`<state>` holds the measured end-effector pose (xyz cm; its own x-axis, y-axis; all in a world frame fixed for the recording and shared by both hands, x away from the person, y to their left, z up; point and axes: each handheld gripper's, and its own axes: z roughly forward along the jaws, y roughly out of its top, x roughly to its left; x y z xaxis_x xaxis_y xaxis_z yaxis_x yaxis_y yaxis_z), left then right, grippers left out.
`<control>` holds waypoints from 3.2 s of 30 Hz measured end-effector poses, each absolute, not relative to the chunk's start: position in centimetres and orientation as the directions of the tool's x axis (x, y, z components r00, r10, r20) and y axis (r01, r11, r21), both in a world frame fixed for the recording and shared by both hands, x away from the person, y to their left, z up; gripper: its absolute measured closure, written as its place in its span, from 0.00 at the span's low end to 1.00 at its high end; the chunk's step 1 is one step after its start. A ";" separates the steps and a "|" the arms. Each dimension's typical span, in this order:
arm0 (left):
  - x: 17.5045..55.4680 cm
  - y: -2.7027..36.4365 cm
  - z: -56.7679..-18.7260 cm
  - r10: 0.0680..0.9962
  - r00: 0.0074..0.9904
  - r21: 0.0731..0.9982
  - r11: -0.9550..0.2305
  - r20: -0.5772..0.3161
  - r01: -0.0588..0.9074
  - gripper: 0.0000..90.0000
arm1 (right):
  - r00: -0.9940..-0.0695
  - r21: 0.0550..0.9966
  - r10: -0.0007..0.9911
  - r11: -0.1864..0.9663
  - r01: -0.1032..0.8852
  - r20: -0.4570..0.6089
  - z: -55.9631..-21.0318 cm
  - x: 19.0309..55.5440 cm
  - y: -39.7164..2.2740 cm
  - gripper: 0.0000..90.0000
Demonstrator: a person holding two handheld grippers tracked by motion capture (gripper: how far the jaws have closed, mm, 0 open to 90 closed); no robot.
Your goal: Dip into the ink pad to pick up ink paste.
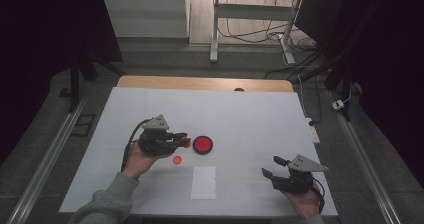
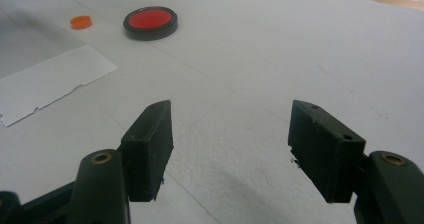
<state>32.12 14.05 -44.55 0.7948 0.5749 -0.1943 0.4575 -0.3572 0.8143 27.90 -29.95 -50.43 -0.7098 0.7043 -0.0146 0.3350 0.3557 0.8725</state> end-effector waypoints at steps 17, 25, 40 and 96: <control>35.0 11.0 -45.5 0.576 0.797 0.773 -0.416 -0.183 0.478 0.81 | -0.704 0.867 0.710 0.362 0.343 -0.018 -50.6 27.9 -30.1 0.38; 36.0 10.2 -46.4 0.581 0.794 0.755 -0.437 -0.179 0.489 0.81 | -0.707 0.865 0.707 0.367 0.343 -0.019 -50.8 27.9 -30.0 0.38; 37.6 8.9 -48.8 0.593 0.786 0.735 -0.454 -0.173 0.504 0.81 | -0.701 0.863 0.713 0.366 0.348 -0.020 -50.8 27.8 -30.2 0.38; 37.7 7.5 -51.3 0.631 0.770 0.693 -0.512 -0.096 0.507 0.81 | -0.695 0.861 0.719 0.371 0.347 -0.030 -51.0 27.8 -30.3 0.38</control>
